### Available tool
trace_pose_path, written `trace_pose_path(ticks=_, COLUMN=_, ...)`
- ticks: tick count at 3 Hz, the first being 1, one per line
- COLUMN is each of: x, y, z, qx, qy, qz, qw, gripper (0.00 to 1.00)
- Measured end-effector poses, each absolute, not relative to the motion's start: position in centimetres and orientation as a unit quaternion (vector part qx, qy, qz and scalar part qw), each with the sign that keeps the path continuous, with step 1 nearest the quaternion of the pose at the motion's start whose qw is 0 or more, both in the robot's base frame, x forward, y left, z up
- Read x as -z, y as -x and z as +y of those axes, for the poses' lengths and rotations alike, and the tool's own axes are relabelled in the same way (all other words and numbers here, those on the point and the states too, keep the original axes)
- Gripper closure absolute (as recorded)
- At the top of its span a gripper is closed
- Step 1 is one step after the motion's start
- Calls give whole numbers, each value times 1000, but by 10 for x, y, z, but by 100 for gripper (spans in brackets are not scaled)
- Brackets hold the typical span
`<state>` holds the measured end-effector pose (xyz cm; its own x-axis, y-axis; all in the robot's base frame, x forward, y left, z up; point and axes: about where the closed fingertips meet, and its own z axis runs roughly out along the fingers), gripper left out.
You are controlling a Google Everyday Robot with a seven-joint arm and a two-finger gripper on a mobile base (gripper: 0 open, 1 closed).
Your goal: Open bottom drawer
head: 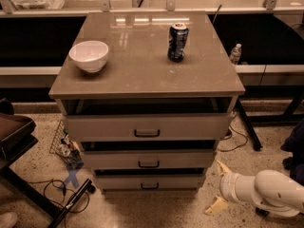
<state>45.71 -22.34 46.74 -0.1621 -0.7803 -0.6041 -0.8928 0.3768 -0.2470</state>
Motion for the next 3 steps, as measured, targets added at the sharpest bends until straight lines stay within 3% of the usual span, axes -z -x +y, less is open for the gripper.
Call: trace_pose_path(ticks=3, x=-388, y=-439, z=-238, qx=-97, qy=556, qz=772, qw=292, gripper=0)
